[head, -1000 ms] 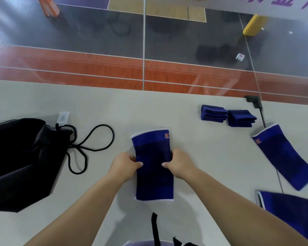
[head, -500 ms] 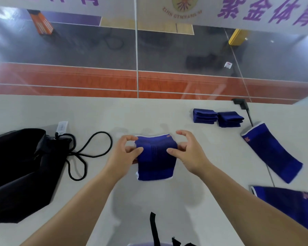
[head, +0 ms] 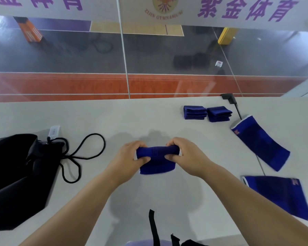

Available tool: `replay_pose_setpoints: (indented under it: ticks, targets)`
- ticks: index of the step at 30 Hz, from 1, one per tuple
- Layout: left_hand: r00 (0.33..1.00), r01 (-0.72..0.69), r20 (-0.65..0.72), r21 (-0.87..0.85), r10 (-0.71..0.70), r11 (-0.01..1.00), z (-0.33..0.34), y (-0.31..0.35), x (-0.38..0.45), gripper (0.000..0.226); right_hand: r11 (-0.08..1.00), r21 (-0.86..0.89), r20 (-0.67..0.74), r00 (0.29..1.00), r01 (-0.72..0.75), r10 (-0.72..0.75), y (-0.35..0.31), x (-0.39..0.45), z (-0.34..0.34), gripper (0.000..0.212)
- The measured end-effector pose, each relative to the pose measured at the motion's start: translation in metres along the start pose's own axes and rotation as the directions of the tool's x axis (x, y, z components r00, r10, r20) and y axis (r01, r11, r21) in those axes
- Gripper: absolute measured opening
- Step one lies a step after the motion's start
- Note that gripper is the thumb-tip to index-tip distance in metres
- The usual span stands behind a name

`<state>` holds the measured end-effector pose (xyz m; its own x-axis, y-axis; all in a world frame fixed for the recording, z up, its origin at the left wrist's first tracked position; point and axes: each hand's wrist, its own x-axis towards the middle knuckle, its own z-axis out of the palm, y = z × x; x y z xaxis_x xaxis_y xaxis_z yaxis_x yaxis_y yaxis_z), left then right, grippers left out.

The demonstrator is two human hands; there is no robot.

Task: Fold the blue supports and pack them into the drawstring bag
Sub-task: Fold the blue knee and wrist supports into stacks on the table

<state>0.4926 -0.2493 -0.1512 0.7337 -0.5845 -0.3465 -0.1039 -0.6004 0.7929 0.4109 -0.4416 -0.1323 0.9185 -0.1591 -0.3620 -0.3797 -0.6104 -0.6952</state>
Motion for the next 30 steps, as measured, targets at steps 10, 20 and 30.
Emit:
replay_pose_setpoints:
  ticks: [10, 20, 30]
  targets:
    - [0.972, 0.225, 0.104, -0.136, -0.212, 0.965, 0.031, -0.021, 0.007, 0.021, 0.972, 0.01, 0.025, 0.972, -0.234, 0.234, 0.035, 0.005, 0.02, 0.043]
    - [0.974, 0.225, -0.023, 0.133, -0.224, 0.965, 0.025, -0.044, 0.012, 0.023, 0.904, -0.356, 0.018, 0.969, 0.237, -0.246, 0.041, -0.003, 0.046, 0.031]
    - [0.976, 0.216, -0.009, 0.221, -0.219, 0.951, 0.014, -0.052, 0.015, 0.023, 0.783, -0.55, 0.099, 0.954, 0.29, -0.284, 0.052, 0.004, 0.075, 0.029]
